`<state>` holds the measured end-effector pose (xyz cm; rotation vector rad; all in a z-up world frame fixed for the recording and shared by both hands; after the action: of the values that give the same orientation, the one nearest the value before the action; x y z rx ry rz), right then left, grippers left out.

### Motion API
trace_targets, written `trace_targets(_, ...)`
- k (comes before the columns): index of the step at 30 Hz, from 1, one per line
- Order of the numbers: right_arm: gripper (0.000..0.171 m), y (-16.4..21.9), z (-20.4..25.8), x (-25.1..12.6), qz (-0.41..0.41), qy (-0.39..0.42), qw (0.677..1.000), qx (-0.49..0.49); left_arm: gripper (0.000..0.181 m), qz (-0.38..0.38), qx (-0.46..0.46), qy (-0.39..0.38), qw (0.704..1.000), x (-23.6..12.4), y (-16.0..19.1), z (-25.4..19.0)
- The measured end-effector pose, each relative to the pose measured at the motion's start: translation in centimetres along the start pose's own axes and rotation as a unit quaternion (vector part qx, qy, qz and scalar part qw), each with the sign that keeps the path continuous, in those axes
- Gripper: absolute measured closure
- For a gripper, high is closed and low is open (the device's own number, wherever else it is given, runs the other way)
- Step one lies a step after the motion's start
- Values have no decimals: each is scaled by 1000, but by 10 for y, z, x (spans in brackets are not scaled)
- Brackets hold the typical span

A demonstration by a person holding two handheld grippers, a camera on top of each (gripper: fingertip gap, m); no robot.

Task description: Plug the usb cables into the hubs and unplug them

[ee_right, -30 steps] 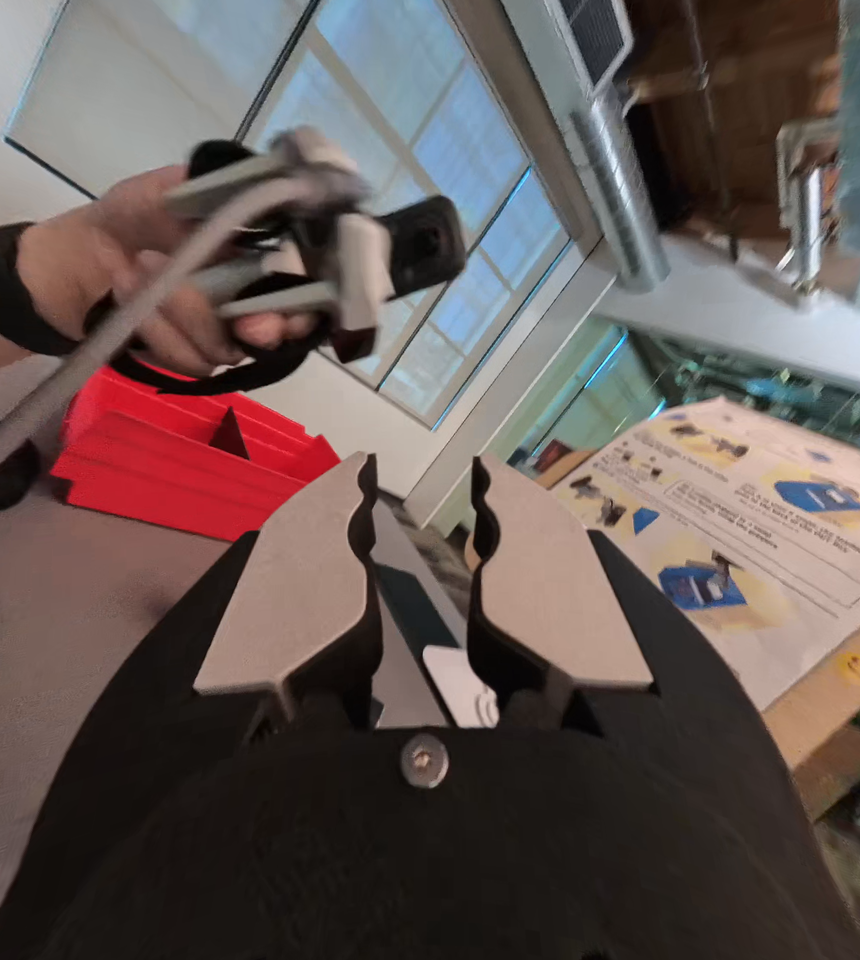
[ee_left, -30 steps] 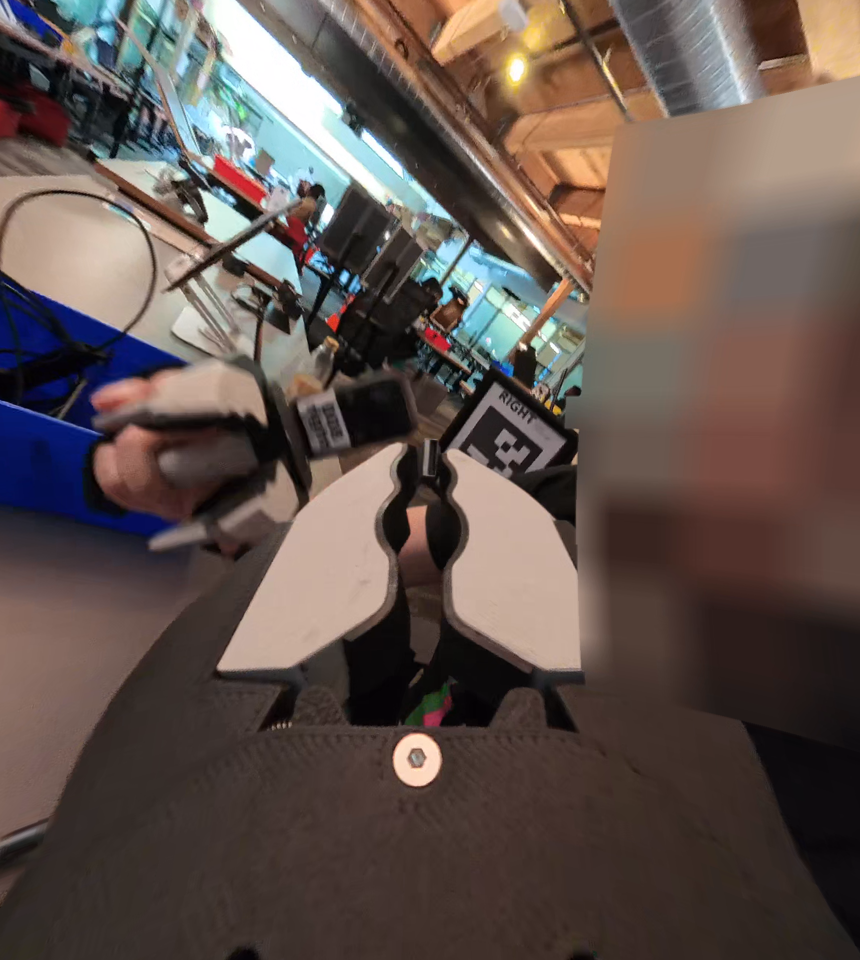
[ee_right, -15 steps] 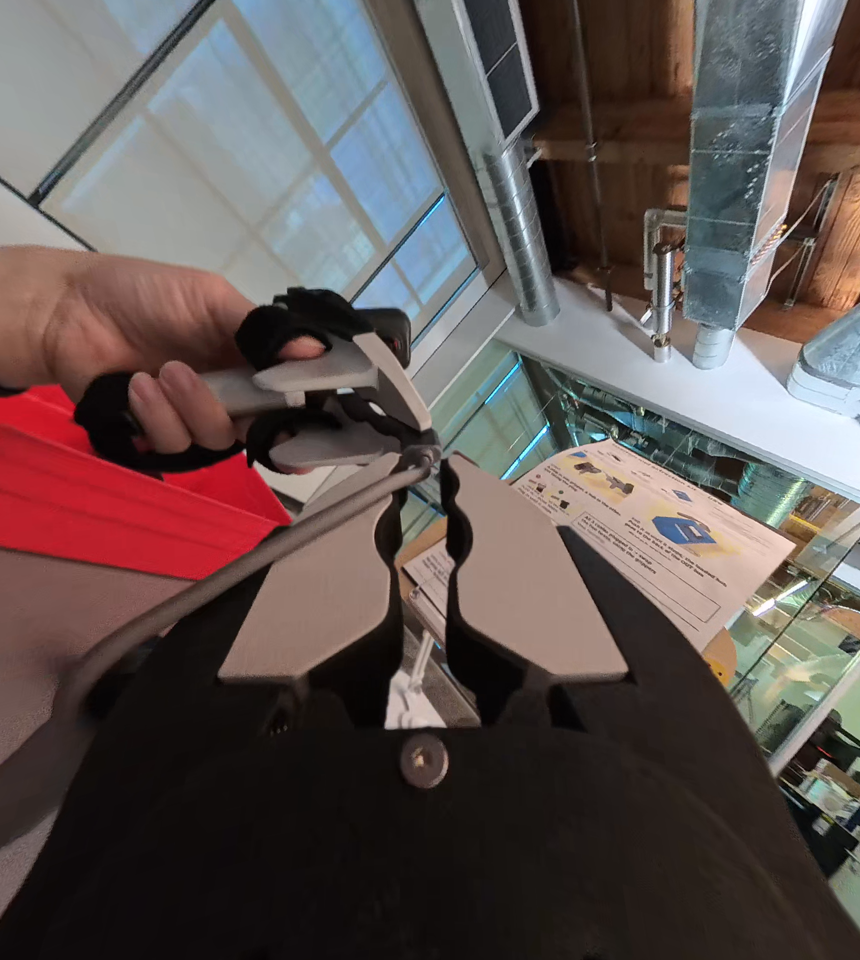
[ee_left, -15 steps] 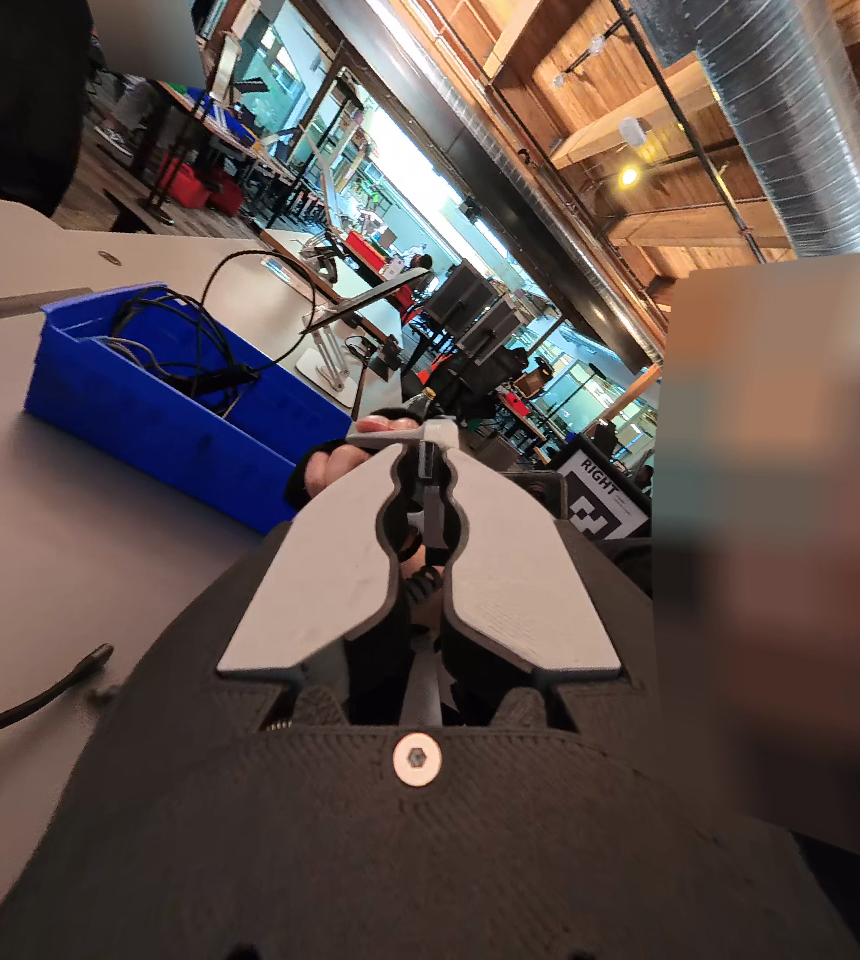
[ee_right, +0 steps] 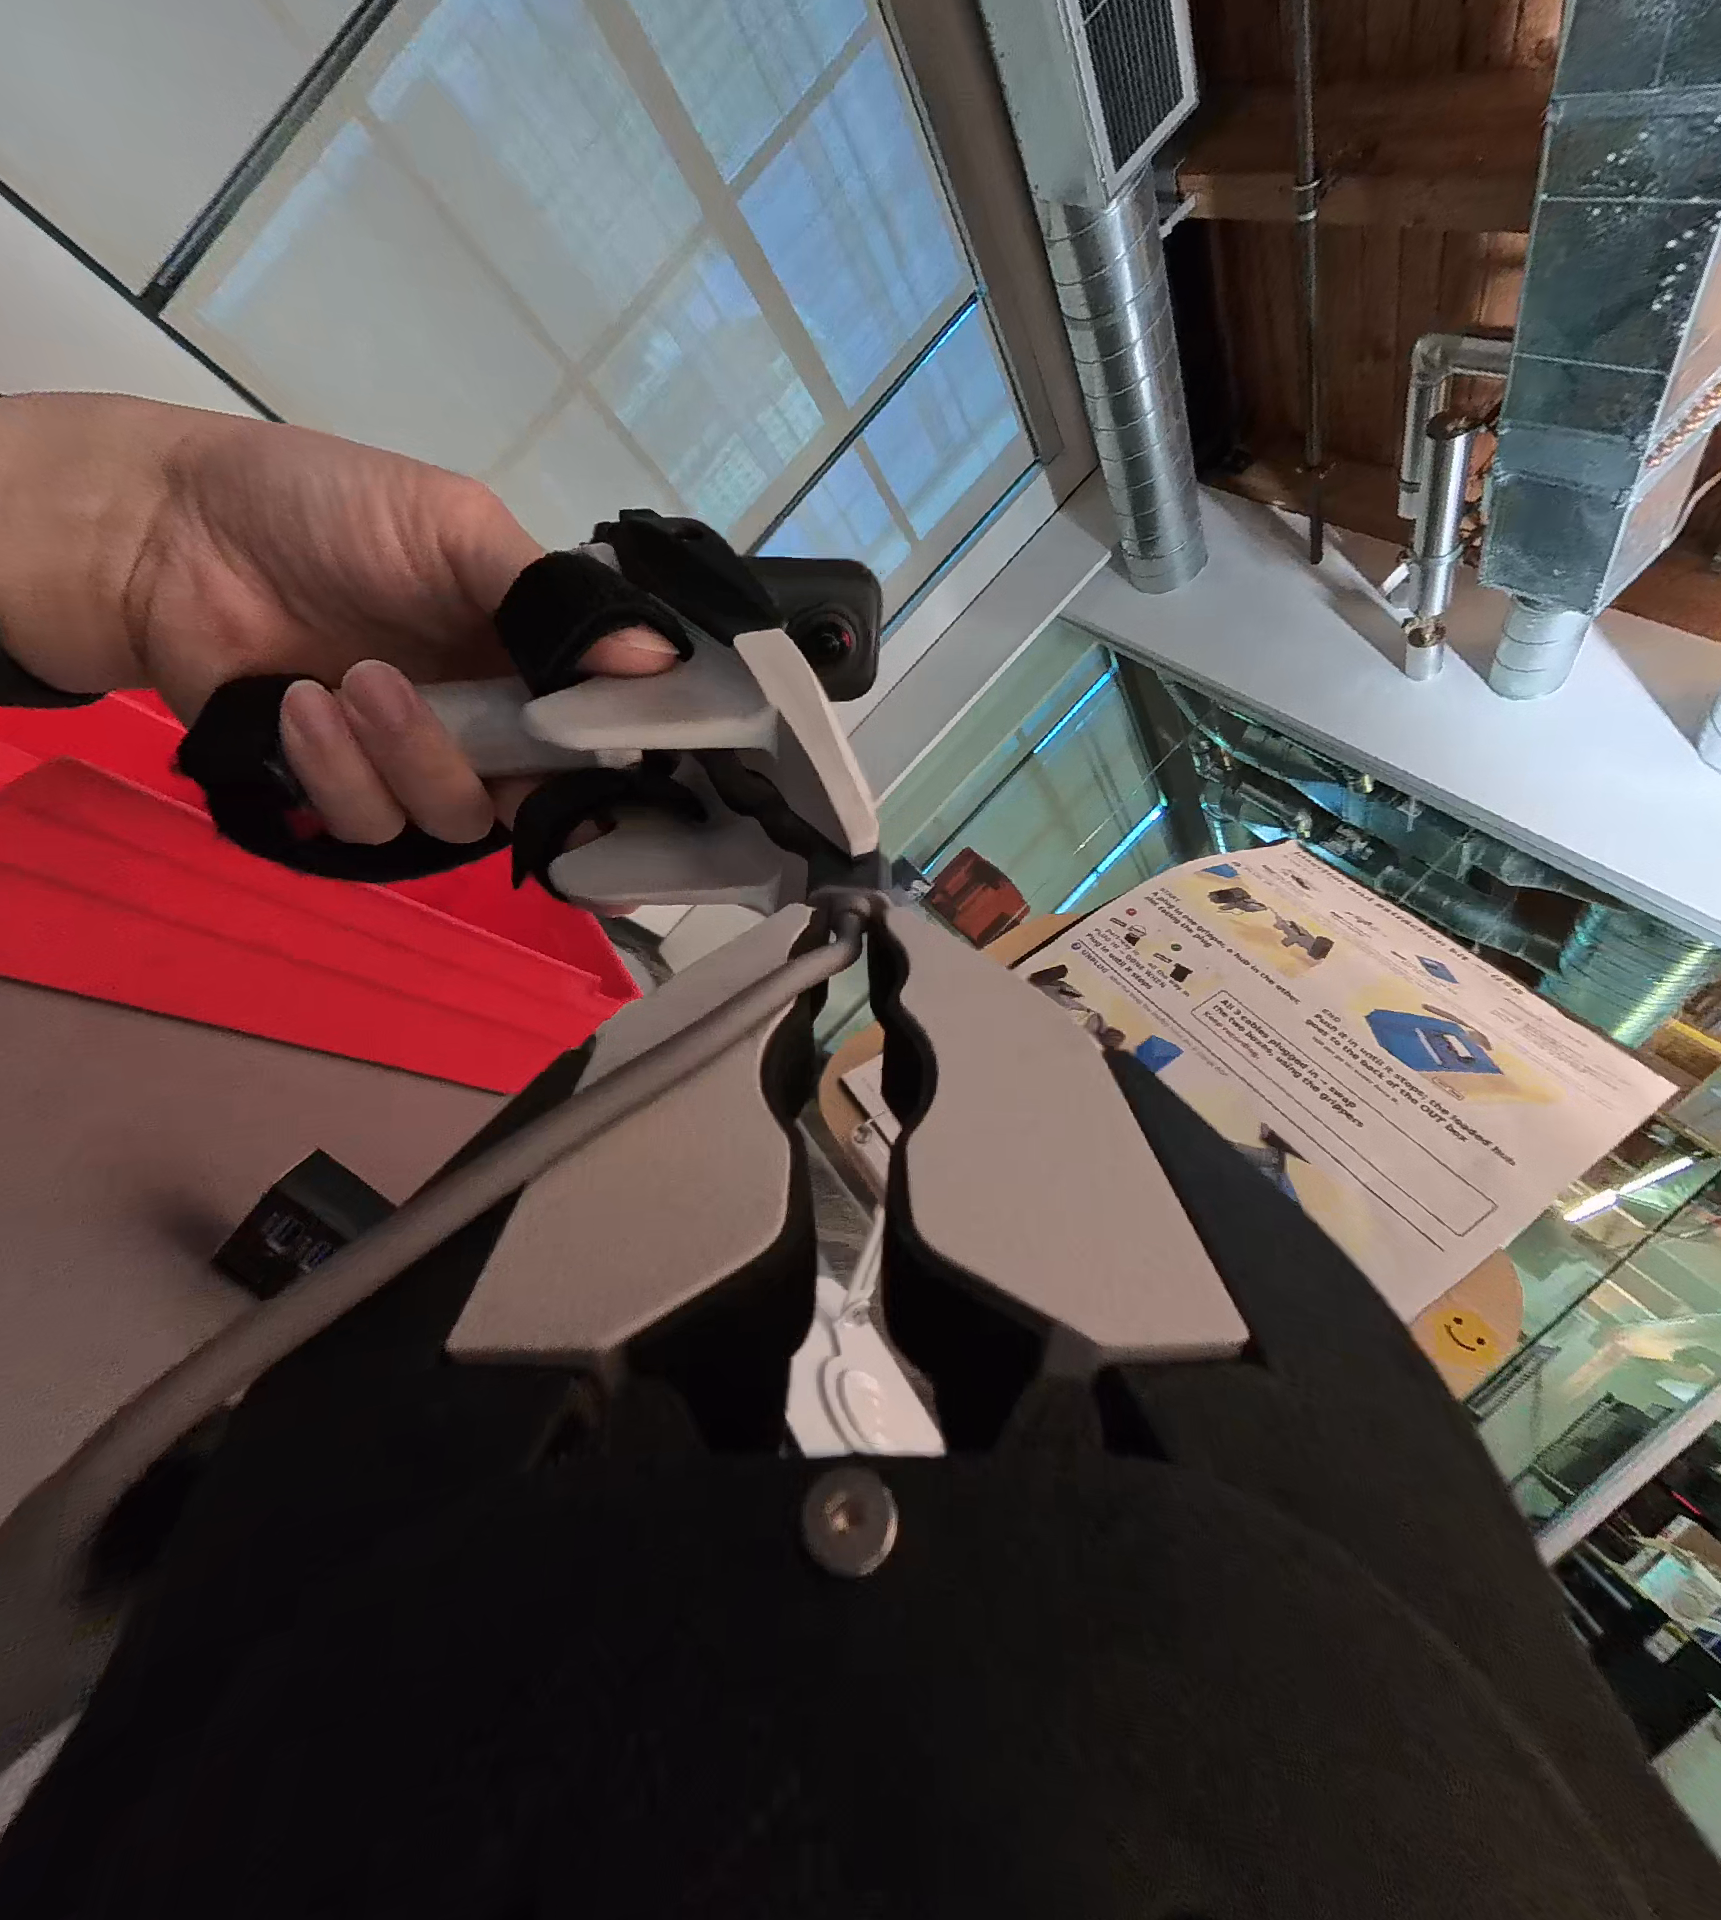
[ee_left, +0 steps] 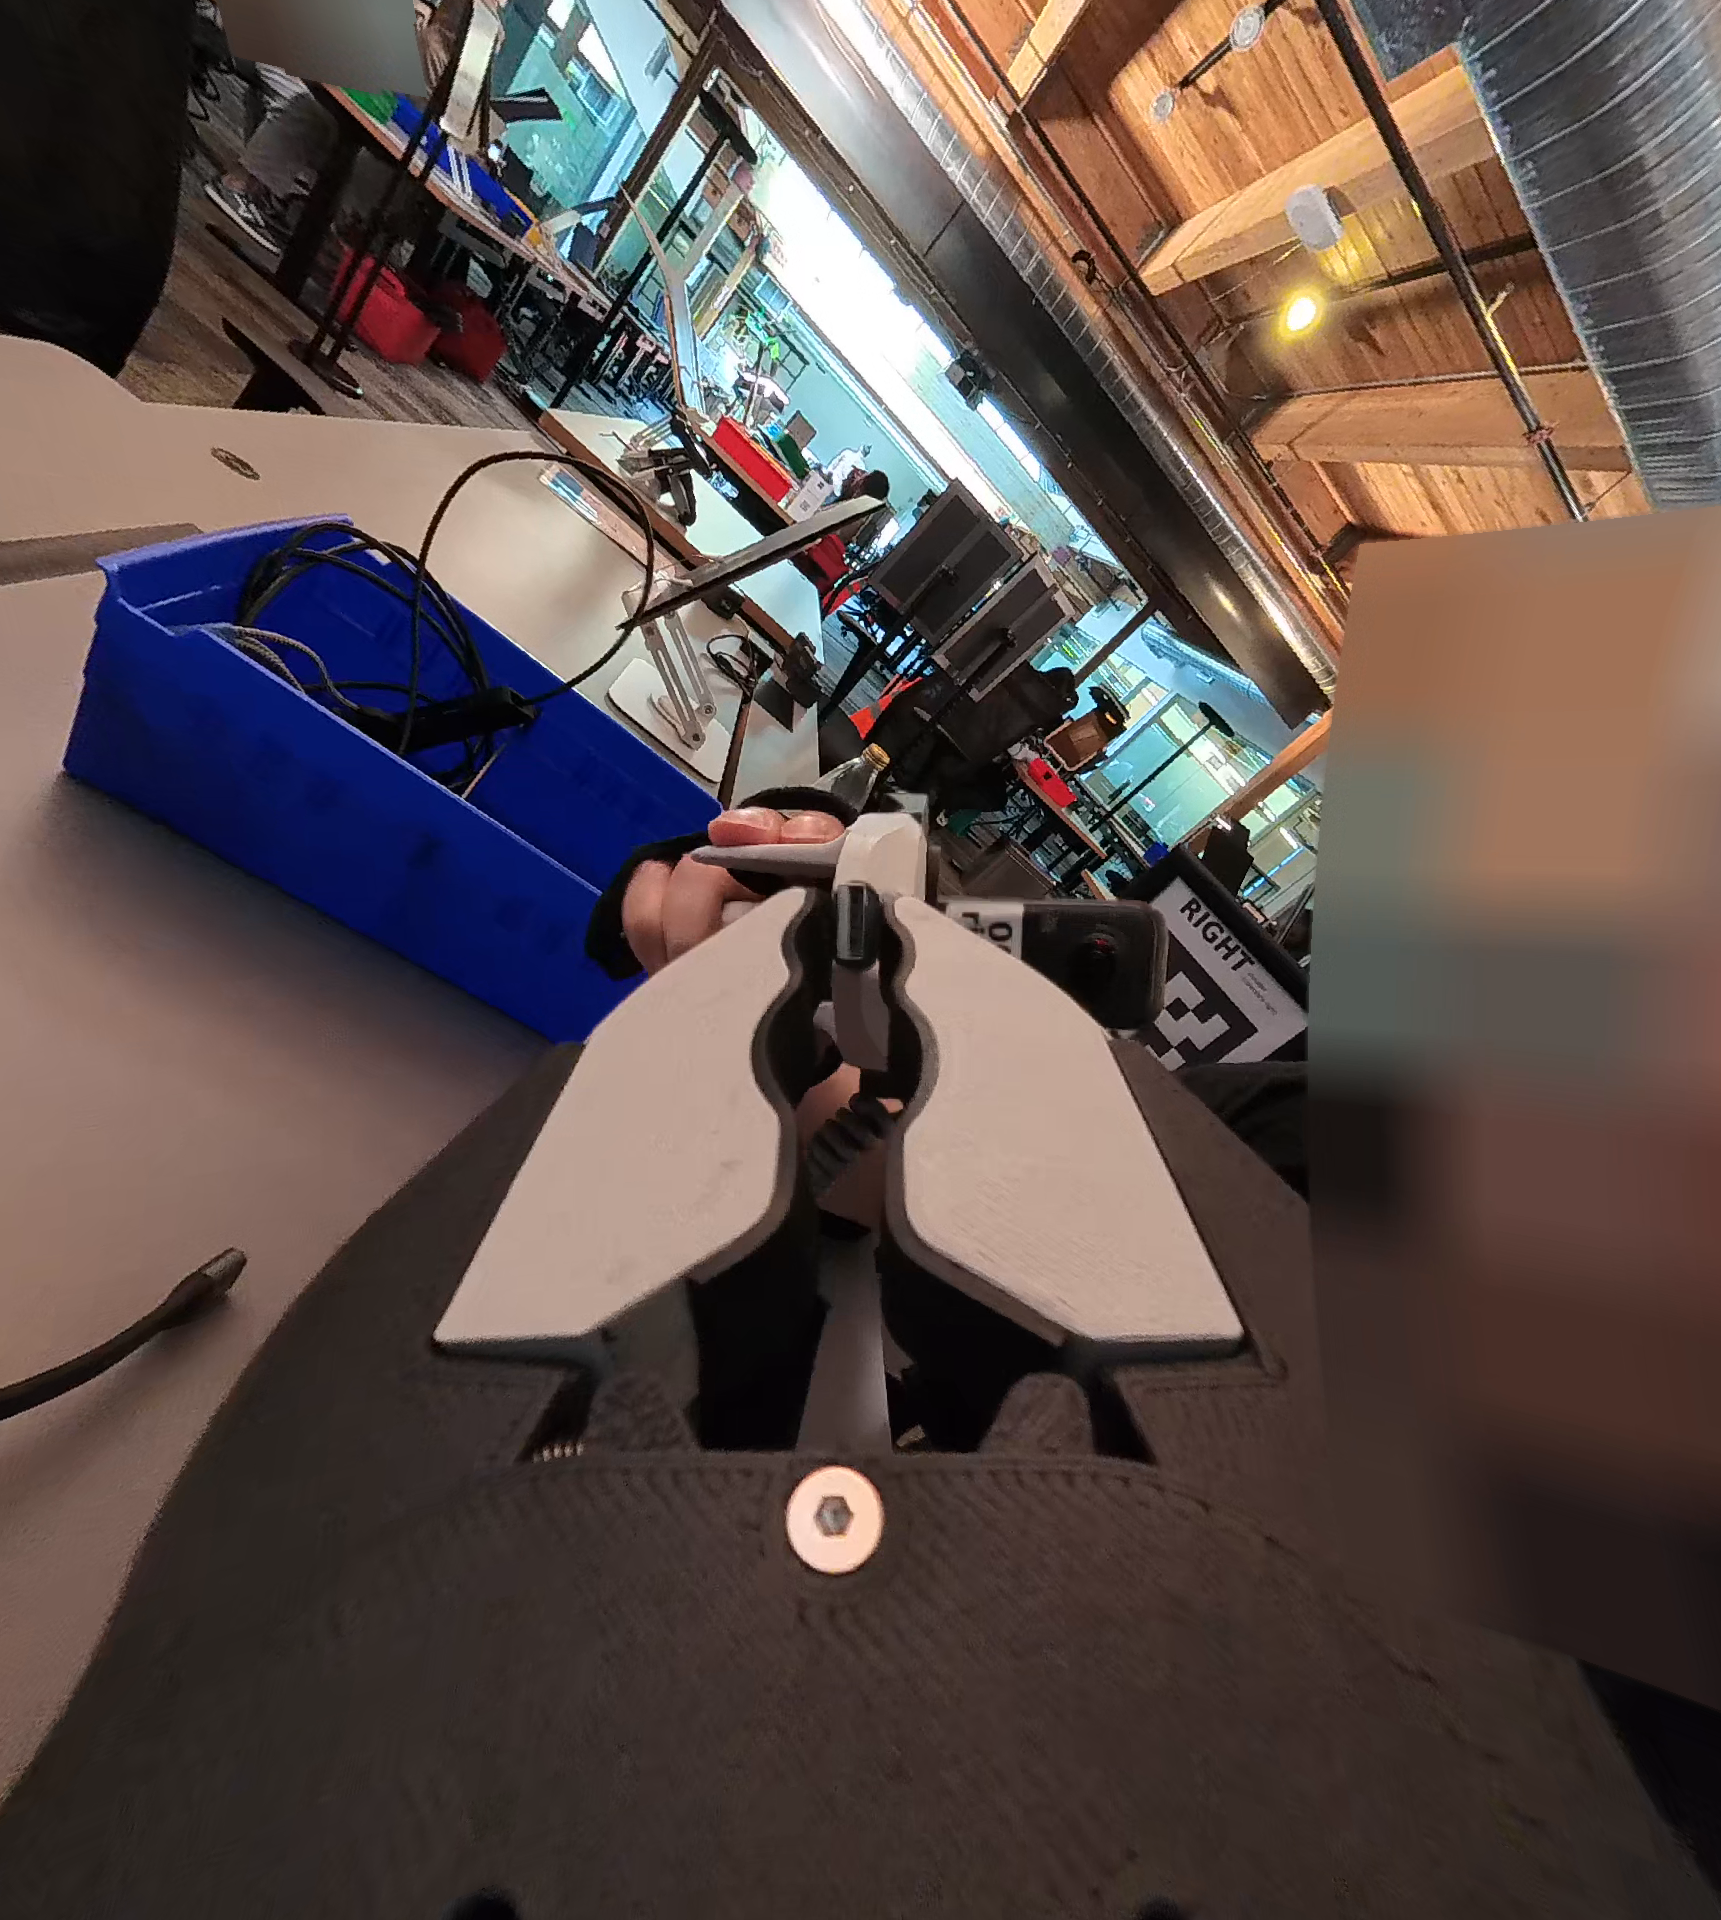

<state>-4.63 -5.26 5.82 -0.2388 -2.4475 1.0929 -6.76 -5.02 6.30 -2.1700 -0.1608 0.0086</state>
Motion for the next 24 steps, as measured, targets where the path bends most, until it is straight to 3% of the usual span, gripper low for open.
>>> trace_targets(10, 164, 1, 0, 0, 11, -10, 999, 41, 173, 2, 4, 0, 1000, 1, 1, 2)
trace_targets(16, 164, -8, -5, -2, 1, -16, 998, 66, 162, 13, 105, -20, 994, -2, -6, -4)
trace_targets(20, 164, -10, -19, -8, 14, -7, 998, 62, 149, 56, 162, -118, 978, -23, -4, 12)
trace_targets(22, 164, -9, -27, -11, 24, -5, 998, 65, 137, 126, 178, -221, 951, -40, 8, 42)
trace_targets(24, 164, -9, -35, -14, 28, 0, 997, 65, 147, 199, 179, -318, 909, -62, 22, 76)
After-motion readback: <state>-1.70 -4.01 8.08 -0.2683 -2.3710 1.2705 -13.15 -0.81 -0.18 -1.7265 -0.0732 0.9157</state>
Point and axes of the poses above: each gripper's, where its closed fingertips meet, x out along the fingers, y out of its underside, z = x × y across the jaws, the point moved 1 cm from there along -x, back along the fingers, and after that the axes turned 8 degrees about x, right-handed, at the moved point
